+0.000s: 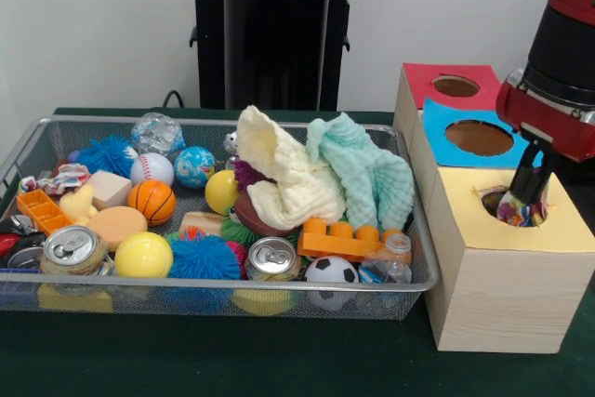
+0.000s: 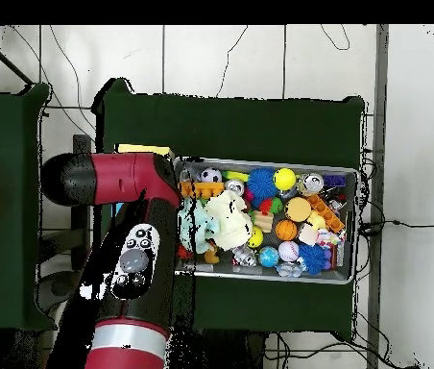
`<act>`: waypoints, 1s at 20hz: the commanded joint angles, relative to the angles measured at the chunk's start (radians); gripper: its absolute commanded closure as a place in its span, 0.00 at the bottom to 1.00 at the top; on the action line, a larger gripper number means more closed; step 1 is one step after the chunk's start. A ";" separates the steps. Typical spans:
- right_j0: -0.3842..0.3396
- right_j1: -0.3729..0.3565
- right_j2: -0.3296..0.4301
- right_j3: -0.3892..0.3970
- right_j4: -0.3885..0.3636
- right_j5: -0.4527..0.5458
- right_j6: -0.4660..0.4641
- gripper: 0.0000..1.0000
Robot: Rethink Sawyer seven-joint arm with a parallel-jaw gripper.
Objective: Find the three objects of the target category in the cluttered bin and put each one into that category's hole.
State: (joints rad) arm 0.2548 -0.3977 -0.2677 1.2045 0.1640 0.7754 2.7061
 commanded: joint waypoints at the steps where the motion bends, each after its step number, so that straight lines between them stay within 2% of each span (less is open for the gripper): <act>1: -0.030 0.118 0.092 -0.046 0.033 -0.023 0.113 1.00; 12: -0.028 0.168 0.053 -0.121 0.014 -0.012 0.114 1.00; 16: -0.060 0.194 0.034 -0.160 -0.016 -0.020 0.065 1.00; 20: -0.083 0.205 0.038 -0.166 -0.028 -0.048 0.039 1.00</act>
State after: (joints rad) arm 0.2288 -0.2512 -0.2706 1.0699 0.1640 0.7752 2.7061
